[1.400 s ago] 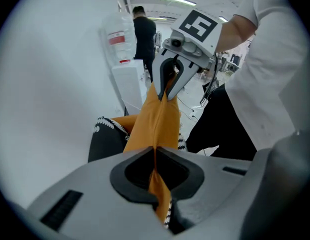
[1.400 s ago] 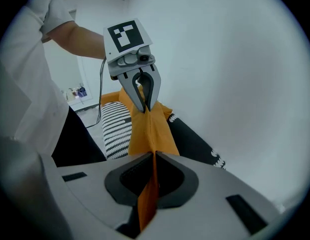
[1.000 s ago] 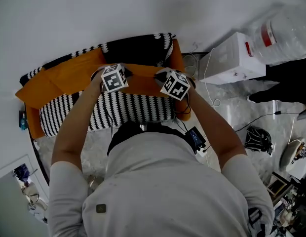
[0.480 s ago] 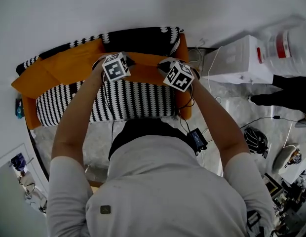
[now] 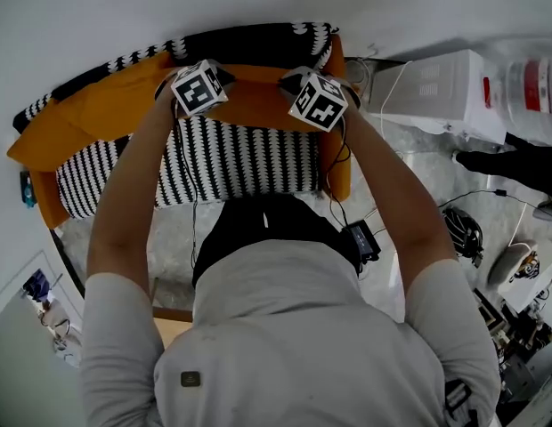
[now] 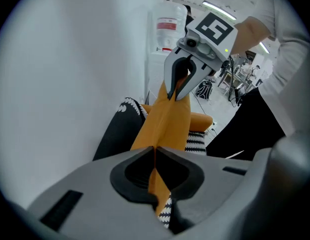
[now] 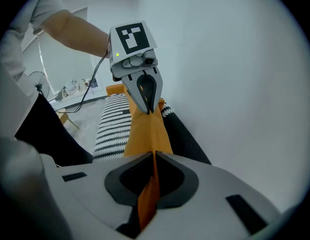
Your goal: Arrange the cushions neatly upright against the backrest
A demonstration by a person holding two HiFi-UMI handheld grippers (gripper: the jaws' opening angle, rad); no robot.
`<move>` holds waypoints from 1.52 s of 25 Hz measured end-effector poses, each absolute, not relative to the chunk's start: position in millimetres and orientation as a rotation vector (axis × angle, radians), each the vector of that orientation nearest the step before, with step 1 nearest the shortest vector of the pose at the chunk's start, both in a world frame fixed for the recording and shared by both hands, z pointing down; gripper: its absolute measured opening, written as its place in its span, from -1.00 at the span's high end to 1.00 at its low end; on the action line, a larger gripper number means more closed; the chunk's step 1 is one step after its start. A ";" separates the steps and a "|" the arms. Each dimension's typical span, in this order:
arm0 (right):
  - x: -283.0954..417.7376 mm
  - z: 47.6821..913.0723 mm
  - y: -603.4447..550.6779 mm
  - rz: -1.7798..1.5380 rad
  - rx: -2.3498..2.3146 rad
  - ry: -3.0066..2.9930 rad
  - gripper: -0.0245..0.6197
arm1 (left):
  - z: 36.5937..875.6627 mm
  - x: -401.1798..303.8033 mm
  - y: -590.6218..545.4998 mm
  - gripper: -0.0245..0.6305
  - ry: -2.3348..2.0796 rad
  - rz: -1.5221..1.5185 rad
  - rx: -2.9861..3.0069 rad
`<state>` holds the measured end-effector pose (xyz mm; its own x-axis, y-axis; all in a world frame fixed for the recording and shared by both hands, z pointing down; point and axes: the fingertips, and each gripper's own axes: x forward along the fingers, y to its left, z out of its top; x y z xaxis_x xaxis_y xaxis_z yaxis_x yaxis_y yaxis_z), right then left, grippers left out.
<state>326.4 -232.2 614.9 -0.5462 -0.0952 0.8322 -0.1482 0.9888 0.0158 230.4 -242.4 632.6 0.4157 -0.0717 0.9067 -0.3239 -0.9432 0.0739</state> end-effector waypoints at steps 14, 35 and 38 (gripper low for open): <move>311.0 670.3 -288.0 0.043 0.119 -2.118 0.81 | 683.7 216.4 -294.7 0.89 -0.332 1.465 2.390; 275.5 741.4 -271.3 0.069 0.016 -2.074 0.82 | 750.0 199.0 -275.4 0.89 -0.277 1.452 2.324; 275.4 753.1 -265.8 0.090 0.013 -2.074 0.82 | 756.9 199.5 -270.9 0.89 -0.272 1.453 2.321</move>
